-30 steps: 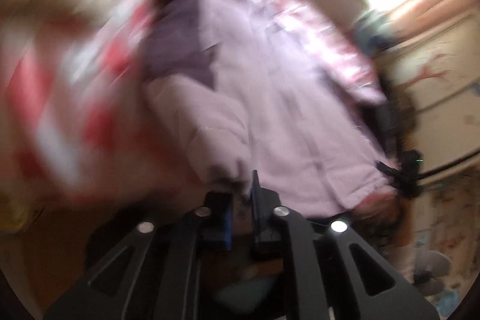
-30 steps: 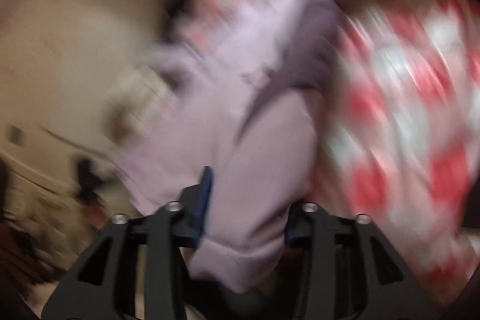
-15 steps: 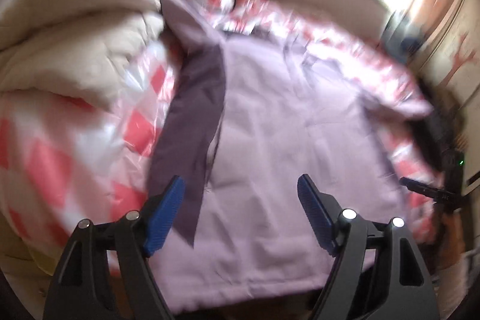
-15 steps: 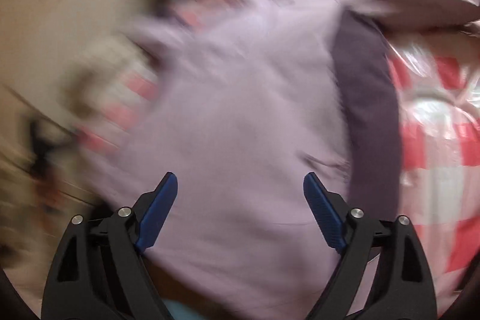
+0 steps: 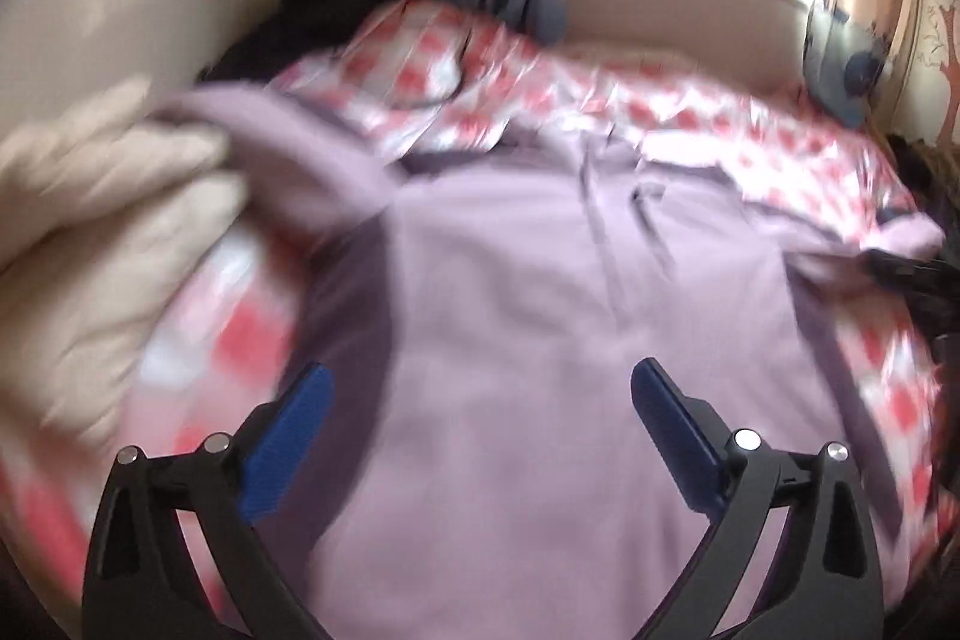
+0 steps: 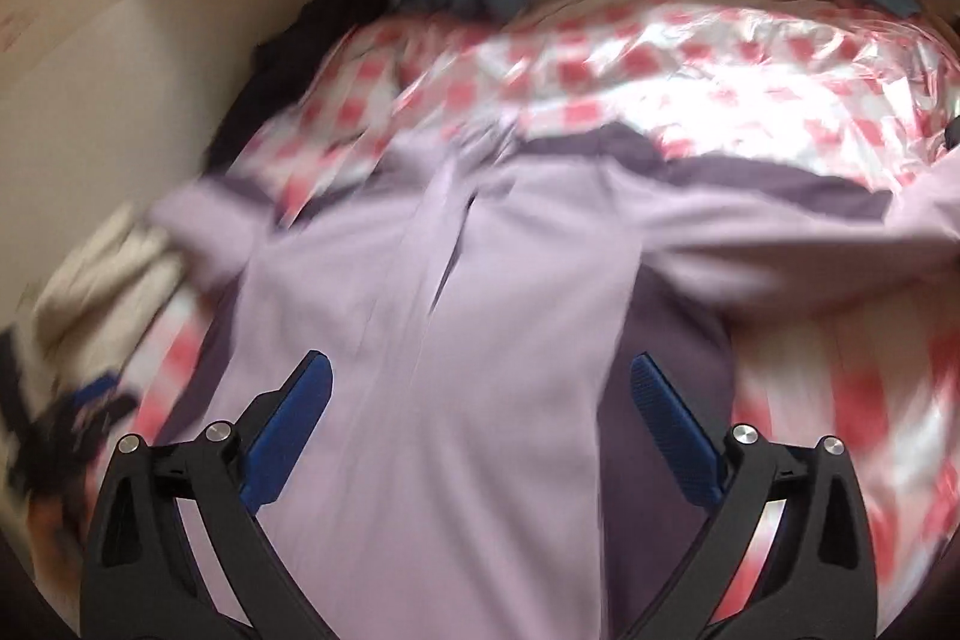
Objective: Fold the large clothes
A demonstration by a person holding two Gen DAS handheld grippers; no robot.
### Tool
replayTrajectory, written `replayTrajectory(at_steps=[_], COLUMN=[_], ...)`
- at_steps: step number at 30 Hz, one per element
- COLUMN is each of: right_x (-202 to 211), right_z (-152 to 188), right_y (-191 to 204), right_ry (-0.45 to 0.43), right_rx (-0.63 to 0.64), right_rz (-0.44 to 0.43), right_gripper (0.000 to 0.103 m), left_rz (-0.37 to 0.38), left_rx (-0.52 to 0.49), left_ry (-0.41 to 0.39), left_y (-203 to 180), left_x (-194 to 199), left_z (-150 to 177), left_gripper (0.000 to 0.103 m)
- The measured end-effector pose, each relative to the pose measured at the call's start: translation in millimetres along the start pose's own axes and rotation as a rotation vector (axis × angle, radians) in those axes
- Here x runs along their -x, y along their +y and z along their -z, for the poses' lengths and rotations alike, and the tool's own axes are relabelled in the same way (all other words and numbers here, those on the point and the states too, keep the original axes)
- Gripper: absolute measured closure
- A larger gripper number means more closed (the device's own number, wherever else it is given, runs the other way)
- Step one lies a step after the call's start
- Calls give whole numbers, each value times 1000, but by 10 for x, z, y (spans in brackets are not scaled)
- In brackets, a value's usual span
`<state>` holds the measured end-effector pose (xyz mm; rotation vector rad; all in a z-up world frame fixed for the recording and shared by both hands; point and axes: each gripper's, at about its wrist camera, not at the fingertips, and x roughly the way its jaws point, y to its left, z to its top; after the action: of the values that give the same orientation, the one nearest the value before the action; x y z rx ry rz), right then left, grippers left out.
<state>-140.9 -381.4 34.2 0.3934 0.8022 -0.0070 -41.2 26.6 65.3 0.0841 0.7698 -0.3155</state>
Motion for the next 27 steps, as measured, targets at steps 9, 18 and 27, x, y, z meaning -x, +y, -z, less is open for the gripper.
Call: replayTrajectory(at_steps=[9,18,27], right_x=[-1385,-1187,-1058], right_z=[228,180,118], right_y=[-318,-146,-24], right_ry=[153,133,71], right_rx=[-37,-36,28], right_rz=[96,34,110], right_gripper=[6,6,6], left_rz=[14,-22,-9], left_rx=[10,4,-9], left_ry=[115,2,-48], left_y=[-638,-648,-682], left_x=[-1430,-1134,-1002], left_z=[13,81,44], left_gripper=[7,7,7])
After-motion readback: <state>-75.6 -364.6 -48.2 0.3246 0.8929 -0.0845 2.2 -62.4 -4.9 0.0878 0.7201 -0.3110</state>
